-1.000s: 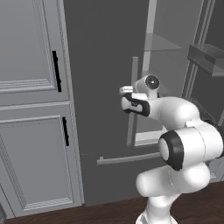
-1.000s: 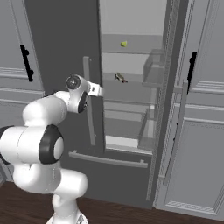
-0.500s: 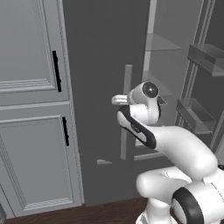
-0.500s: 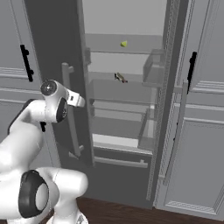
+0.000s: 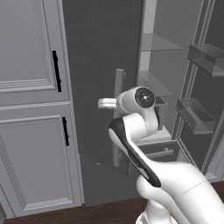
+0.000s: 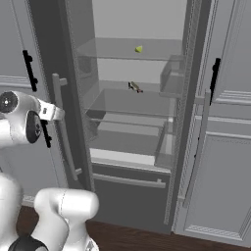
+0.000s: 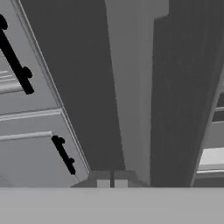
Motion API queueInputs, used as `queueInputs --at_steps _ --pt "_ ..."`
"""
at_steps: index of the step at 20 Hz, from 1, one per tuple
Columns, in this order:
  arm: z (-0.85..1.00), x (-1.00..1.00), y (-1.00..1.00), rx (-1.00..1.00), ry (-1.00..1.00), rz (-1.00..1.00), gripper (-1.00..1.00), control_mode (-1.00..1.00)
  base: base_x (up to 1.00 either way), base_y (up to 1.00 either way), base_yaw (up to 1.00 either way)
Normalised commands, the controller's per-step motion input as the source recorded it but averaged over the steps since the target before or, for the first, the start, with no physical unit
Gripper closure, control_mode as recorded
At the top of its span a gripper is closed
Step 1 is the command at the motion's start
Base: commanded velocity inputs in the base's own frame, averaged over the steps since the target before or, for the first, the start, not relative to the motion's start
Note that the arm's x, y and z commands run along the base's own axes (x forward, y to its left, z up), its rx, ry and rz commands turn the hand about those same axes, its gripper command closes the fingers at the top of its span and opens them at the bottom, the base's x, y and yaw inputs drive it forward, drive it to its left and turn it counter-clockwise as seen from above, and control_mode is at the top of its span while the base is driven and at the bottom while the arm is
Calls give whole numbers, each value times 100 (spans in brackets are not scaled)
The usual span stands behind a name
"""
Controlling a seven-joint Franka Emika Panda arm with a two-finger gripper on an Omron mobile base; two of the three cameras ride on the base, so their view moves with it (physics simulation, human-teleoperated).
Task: Grab a lemon wedge from the fridge and one ice cube from the ice bowl, and put them in the glass of lemonade.
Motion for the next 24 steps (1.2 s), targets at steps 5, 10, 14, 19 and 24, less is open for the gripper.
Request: queueInputs --at_steps 5,10,14,19,24 --pt "71 -81 28 -7 -15 11 100 -100 0 0 0" --pt "59 -67 -81 37 -6 -8 100 -100 0 0 0" --pt "36 -71 -100 87 0 -14 100 -100 0 0 0" --pt "1 -55 -93 75 2 -5 100 -100 0 0 0" --pt "3 0 -25 17 27 0 100 -100 0 0 0"
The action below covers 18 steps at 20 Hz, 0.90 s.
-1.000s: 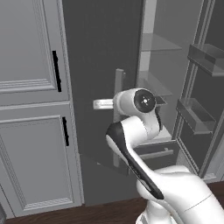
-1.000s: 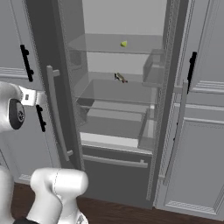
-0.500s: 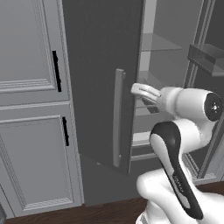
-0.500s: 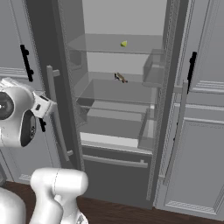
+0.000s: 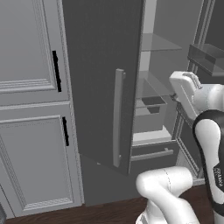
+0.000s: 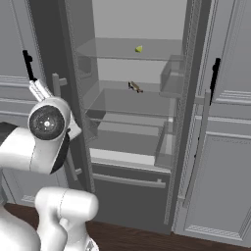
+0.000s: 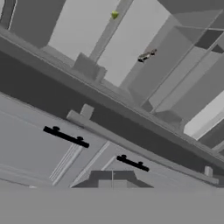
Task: Grab a lemon wedge from the fridge and one ice cube from the ice bowl, and put them in the glass of lemonade.
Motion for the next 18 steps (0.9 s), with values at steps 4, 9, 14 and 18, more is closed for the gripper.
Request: queueInputs --at_steps 4,9,14,18 --pt "-6 0 -7 12 34 0 -100 -100 0 0 0" --pt "-33 12 -15 11 26 -1 -100 -100 0 0 0" --pt "-52 24 -43 21 4 -11 -100 -100 0 0 0" --pt "-42 74 -7 15 3 -3 -100 -100 0 0 0"
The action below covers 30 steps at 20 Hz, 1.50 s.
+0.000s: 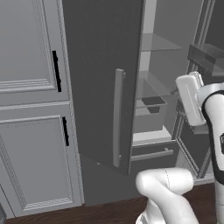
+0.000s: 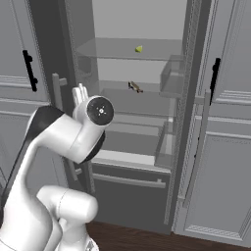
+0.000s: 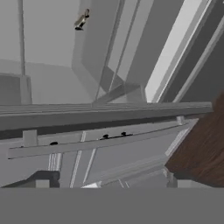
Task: Grab a lemon wedge from the fridge and one ice cube from the ice bowl, and put them in the glass of lemonade.
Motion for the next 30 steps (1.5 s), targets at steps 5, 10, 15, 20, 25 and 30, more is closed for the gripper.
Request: queueInputs --at_steps 5,10,15,20,25,30 --pt "-22 99 5 15 11 0 -100 -100 0 0 0" --pt "-19 100 13 7 18 5 -100 -100 0 0 0" --pt "-25 100 22 0 13 17 -100 -100 0 0 0" --pt "-22 100 20 1 3 18 -100 -100 0 0 0" --pt "-33 50 31 0 -2 17 -100 -100 0 0 0" --pt "-5 -50 83 0 -8 23 -100 -100 0 0 0"
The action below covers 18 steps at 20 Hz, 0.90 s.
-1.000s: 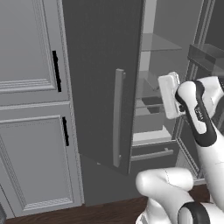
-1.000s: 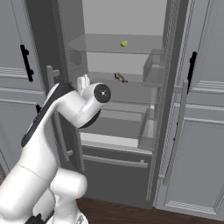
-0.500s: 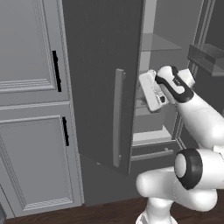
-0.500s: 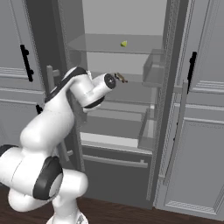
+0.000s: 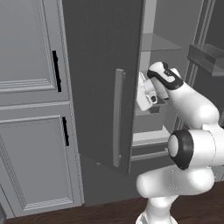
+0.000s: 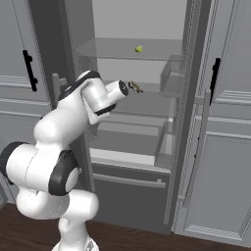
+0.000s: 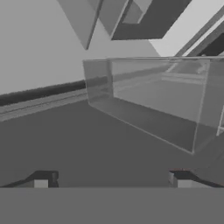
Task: Grab a lemon wedge from the fridge and one ice cube from the ice bowl, and put them in the glass of lemonade.
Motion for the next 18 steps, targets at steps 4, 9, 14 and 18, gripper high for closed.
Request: queueInputs --at_steps 4,9,14,18 --pt "0 -100 92 0 -15 25 -100 -100 0 0 0" --pt "3 -100 74 0 -22 19 -100 -100 0 0 0" --pt "8 -53 85 0 -9 15 -100 -100 0 0 0" --pt "0 4 100 0 0 5 -100 -100 0 0 0"
